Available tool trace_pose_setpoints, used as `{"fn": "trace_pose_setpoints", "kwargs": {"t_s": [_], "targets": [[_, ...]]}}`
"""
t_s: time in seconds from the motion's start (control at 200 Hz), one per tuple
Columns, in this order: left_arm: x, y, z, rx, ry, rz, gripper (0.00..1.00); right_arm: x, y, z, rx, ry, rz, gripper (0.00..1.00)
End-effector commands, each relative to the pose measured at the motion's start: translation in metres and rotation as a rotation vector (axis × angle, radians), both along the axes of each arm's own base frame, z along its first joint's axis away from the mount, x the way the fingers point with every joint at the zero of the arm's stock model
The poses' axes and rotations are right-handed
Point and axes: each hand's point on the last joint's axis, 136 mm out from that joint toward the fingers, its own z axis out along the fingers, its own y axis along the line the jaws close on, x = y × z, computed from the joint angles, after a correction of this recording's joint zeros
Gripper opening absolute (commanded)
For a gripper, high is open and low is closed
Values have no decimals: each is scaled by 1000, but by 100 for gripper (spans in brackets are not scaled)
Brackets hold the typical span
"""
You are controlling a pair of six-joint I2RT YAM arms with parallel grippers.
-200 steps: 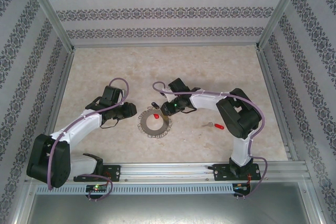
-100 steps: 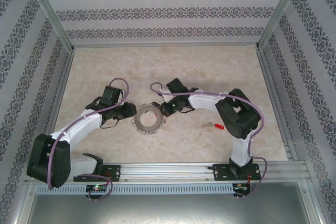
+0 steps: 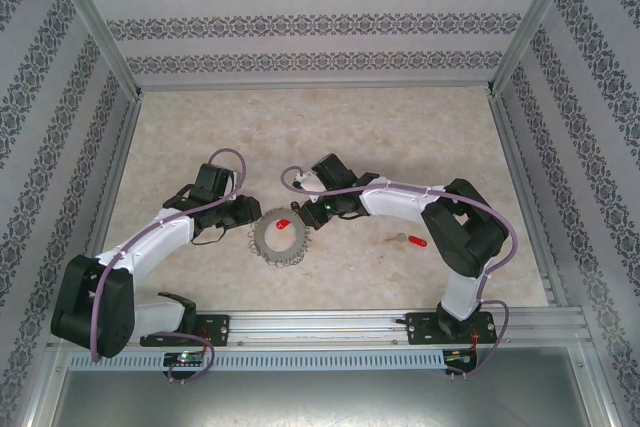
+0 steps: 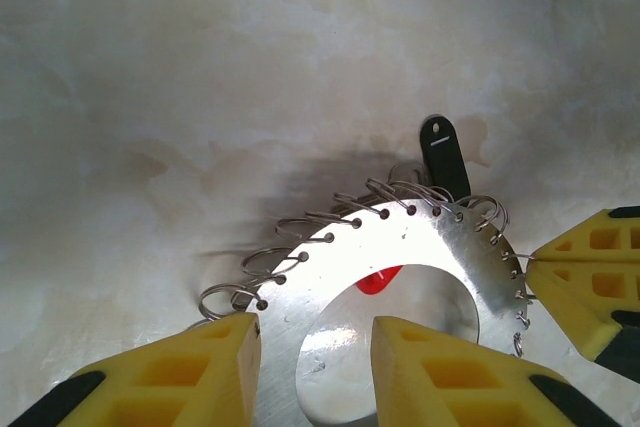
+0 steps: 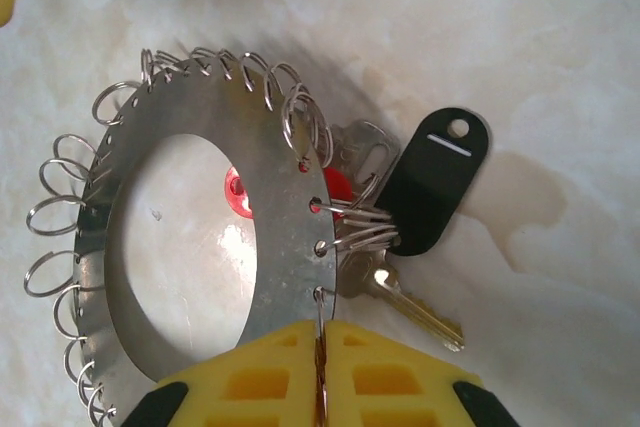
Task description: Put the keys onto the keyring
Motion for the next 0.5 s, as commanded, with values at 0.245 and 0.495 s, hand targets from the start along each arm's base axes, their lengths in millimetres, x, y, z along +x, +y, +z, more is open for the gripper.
{"fn": "trace_pose_setpoints", "kwargs": {"t_s": [0.245,0.495], "targets": [[5,-4,3,-11,-35,-21,35,-1,-16,-14,-41,35,-48,21],[6,-4,3,-12,-31,-23,35,-4,-25,-24,-62,54,-66,29]]}}
